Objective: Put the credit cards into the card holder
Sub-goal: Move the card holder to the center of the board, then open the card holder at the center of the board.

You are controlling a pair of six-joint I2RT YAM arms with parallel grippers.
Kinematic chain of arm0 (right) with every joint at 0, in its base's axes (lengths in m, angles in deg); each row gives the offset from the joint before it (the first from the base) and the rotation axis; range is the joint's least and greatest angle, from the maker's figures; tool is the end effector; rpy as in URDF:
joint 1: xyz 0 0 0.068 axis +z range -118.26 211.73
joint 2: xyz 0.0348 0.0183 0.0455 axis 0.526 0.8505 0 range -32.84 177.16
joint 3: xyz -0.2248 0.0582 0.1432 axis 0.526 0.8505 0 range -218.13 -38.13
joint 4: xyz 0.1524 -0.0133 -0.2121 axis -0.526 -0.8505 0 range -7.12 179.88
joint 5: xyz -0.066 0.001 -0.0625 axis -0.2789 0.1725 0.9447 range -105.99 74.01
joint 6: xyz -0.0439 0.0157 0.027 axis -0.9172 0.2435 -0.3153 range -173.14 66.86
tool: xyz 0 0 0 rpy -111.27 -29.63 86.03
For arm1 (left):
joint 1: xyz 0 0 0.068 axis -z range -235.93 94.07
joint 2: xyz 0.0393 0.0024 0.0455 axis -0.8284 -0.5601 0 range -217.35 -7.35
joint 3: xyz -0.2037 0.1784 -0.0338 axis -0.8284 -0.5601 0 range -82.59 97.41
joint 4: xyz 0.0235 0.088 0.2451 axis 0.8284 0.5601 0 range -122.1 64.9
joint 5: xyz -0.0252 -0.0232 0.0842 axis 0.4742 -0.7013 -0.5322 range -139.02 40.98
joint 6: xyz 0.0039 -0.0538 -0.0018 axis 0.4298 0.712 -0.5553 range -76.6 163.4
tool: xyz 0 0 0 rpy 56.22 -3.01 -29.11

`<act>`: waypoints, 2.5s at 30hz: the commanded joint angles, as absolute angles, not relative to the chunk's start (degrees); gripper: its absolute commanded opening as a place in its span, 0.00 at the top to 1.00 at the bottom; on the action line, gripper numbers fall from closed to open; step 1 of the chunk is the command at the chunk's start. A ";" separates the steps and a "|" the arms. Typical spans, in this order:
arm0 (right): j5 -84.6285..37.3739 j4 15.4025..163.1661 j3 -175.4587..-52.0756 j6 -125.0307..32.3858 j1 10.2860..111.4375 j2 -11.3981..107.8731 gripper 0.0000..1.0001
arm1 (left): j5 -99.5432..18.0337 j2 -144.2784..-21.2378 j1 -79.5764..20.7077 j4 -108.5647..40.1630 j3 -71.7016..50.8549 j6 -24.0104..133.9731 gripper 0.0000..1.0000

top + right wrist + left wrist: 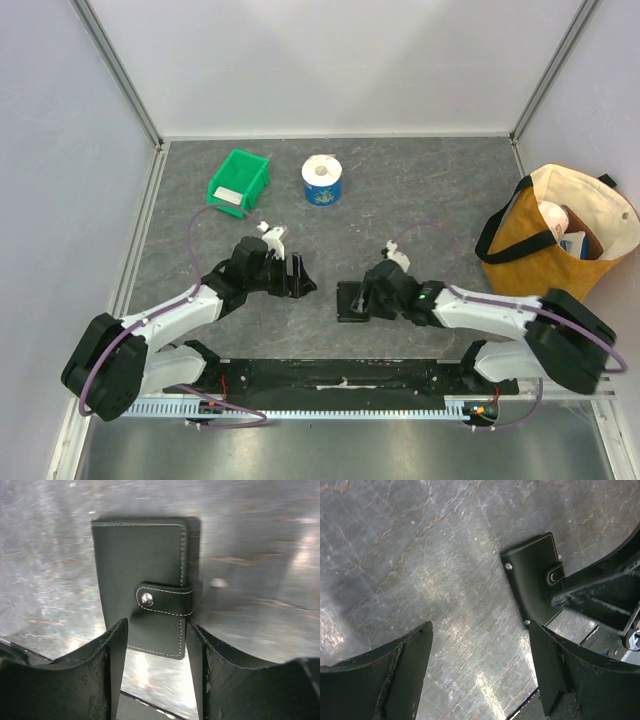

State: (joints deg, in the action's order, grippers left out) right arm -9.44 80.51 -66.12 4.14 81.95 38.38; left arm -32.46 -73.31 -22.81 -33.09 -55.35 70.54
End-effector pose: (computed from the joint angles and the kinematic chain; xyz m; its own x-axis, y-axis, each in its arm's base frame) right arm 0.1444 0.1674 0.1524 -0.8798 0.2496 -0.4045 0.0390 0.8860 0.4620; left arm 0.1842 -0.1324 0.1820 -0.7810 -0.0124 -0.6244 0.4005 0.7573 -0.5159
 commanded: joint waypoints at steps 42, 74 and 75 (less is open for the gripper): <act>-33.91 104.98 -70.40 -18.96 77.35 55.40 0.61 | -34.08 -90.14 -15.33 -45.98 -57.98 73.90 0.62; -24.32 118.06 -56.51 1.68 75.59 38.26 0.18 | -35.83 -71.70 -15.42 -45.97 -60.52 76.00 0.98; -25.47 121.14 -55.28 3.19 75.59 38.52 0.17 | -35.83 -70.90 -15.42 -47.29 -61.14 76.36 0.98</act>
